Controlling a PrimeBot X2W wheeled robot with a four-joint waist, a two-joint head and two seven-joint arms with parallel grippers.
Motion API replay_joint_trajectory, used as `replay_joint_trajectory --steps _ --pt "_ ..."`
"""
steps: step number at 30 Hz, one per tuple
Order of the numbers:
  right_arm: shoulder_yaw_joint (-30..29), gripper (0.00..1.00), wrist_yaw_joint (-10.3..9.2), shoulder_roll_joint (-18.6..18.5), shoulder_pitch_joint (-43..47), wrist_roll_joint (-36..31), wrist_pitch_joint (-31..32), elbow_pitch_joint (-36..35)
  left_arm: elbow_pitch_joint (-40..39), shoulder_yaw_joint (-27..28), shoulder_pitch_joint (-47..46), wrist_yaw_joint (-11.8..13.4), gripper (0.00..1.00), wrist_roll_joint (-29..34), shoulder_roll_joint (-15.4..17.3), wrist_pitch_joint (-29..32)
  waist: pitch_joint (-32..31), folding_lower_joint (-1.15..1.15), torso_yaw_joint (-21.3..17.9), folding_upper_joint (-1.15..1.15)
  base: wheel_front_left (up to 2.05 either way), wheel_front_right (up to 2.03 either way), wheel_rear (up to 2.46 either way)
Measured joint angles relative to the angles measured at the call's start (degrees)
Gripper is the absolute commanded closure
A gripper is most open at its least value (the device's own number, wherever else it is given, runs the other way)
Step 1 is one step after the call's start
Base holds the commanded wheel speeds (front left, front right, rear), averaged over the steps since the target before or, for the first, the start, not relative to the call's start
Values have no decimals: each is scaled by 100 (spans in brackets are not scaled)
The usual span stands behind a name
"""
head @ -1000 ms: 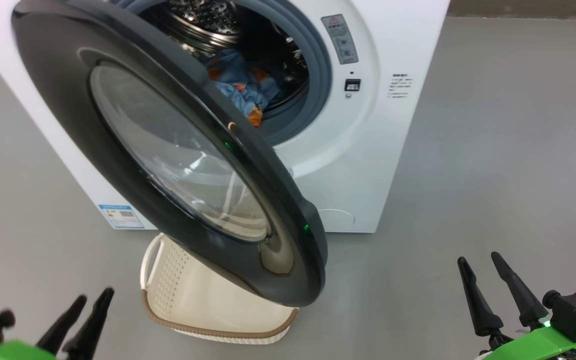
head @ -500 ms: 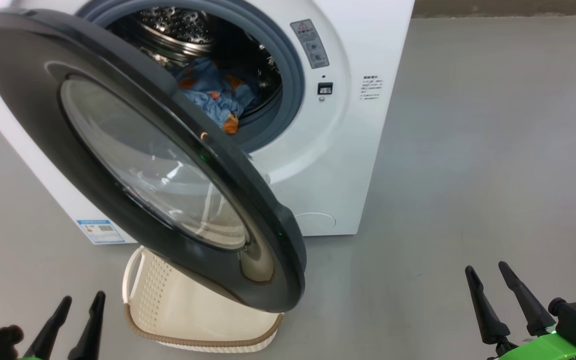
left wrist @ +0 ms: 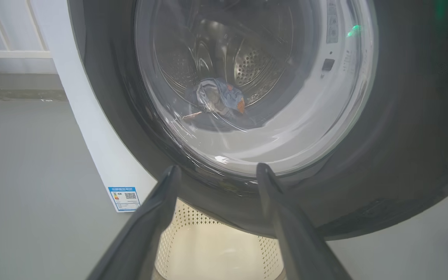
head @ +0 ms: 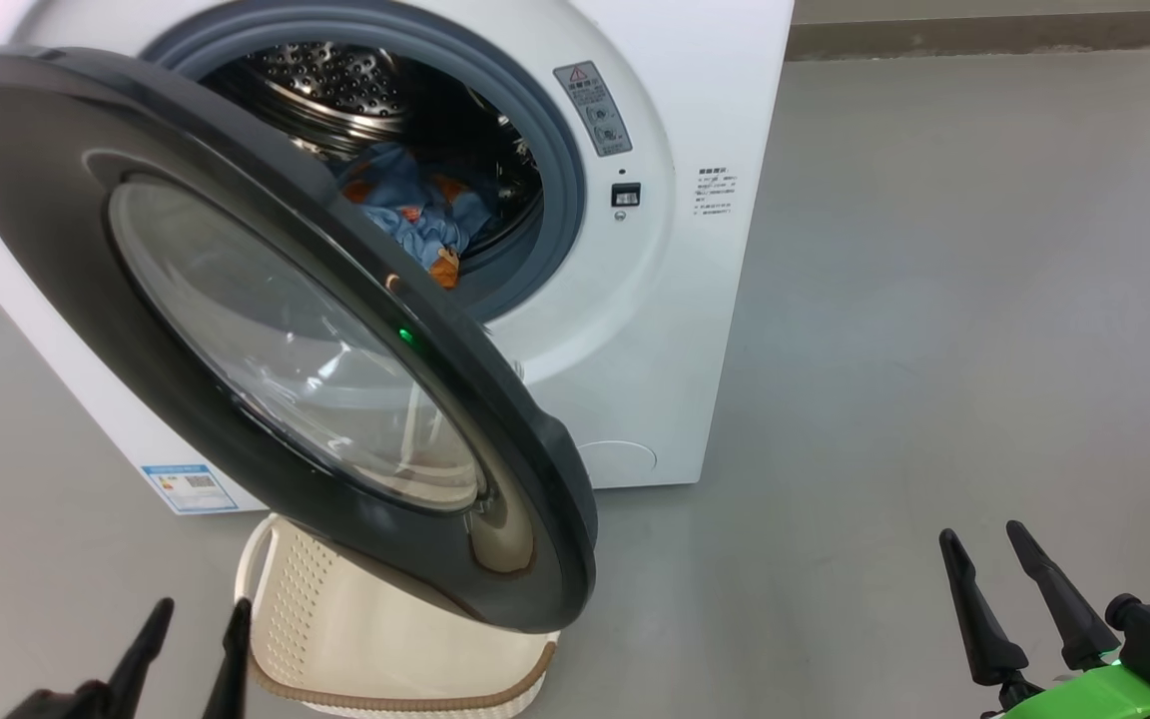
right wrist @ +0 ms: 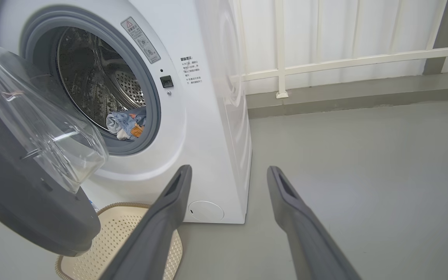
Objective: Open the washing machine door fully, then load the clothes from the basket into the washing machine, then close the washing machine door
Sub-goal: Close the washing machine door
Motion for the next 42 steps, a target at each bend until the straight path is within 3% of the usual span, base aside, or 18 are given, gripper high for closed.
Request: replay_joint_trajectory --steps 8,17,18,19,20,21,33,42 --pt "1 0 0 26 91 0 0 12 -2 210 124 -5 0 347 -287 -15 19 0 8 0 0 0 0" --pt "3 0 0 51 90 0 0 10 -5 238 126 -5 0 450 -345 -15 54 0 30 0 0 0 0" --pt "5 17 0 63 89 0 0 4 -5 238 126 -5 0 450 -345 -15 58 0 34 0 0 0 0" --pt "18 57 0 75 88 0 0 -10 -7 237 126 -5 0 450 -347 -15 63 0 40 0 0 0 0" --pt "42 84 0 85 86 0 1 -37 -7 231 125 -5 0 449 -348 -15 68 0 48 0 0 0 0" --pt "69 100 0 96 82 0 0 -75 -7 220 124 -5 0 449 -349 -15 72 0 56 0 0 0 0" --pt "648 100 0 274 -583 49 0 -931 -144 147 104 -5 0 449 -382 -15 136 0 188 0 0 0 0" --pt "1714 100 0 299 -1412 57 0 -2154 -388 147 16 -5 0 486 -437 -36 166 0 424 0 0 0 0"
